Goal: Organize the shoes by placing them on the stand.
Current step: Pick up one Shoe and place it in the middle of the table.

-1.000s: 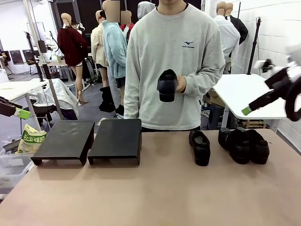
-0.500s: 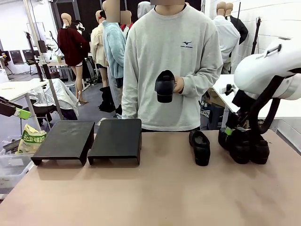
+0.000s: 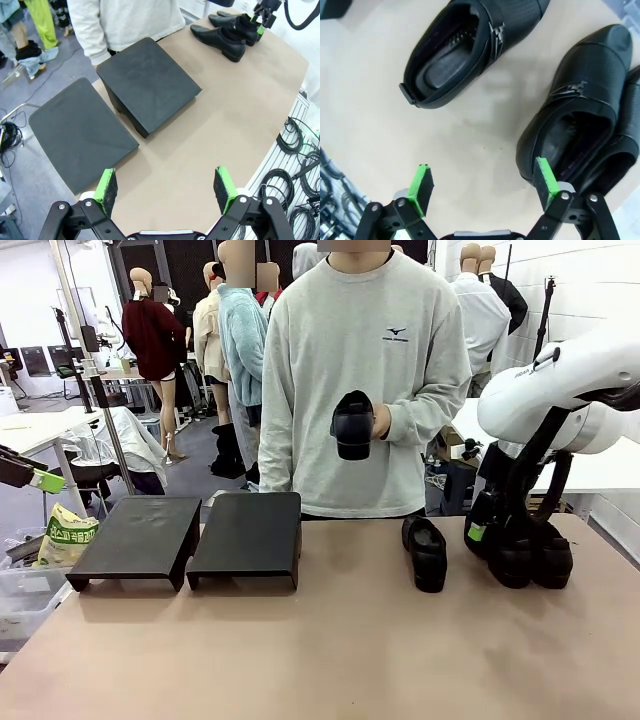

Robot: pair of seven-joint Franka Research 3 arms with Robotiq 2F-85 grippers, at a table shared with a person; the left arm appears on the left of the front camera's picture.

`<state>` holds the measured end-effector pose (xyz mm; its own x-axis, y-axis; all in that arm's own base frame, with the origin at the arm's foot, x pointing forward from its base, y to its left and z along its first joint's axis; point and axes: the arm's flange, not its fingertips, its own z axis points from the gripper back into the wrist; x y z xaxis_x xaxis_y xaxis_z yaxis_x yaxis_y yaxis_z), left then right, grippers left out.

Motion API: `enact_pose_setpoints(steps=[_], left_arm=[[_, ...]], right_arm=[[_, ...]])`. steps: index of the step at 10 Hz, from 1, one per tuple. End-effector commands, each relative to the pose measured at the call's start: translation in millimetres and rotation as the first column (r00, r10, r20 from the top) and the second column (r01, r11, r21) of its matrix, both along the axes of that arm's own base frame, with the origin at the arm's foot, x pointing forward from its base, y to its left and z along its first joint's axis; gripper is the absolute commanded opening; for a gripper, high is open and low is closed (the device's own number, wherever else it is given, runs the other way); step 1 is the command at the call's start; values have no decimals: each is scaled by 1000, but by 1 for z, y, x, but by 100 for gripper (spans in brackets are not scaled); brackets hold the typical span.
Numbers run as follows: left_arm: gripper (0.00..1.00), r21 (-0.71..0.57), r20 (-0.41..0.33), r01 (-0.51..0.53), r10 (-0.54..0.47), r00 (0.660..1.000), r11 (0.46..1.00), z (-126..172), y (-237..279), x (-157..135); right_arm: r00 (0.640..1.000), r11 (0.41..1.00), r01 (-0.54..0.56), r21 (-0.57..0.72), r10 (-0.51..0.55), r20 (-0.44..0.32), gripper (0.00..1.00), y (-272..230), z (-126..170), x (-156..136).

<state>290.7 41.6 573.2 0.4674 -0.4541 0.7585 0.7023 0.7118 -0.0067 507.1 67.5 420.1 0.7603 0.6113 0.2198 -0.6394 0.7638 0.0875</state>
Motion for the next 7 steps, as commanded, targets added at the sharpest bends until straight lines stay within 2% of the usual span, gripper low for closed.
enact_pose_setpoints(steps=[1, 3, 4, 5, 7], left_arm=[[100, 2, -2, 5, -5, 1000, 1000, 0, 1, 0], [100, 2, -2, 5, -5, 1000, 1000, 0, 1, 0], [100, 2, -2, 5, -5, 1000, 1000, 0, 1, 0], [100, 2, -2, 5, -5, 1000, 1000, 0, 1, 0], [100, 2, -2, 5, -5, 1000, 1000, 0, 1, 0]], right_arm=[[1000, 1000, -2, -1, 2, 16, 100, 0, 4, -8], [1000, 1000, 0, 0, 0, 4, 100, 0, 2, 0], [995, 997, 60, -42, -64, -82, 100, 0, -5, 14], [982, 988, 129, -84, -139, -127, 100, 2, -13, 25], [972, 979, 177, -104, -191, -137, 100, 5, -20, 36]])
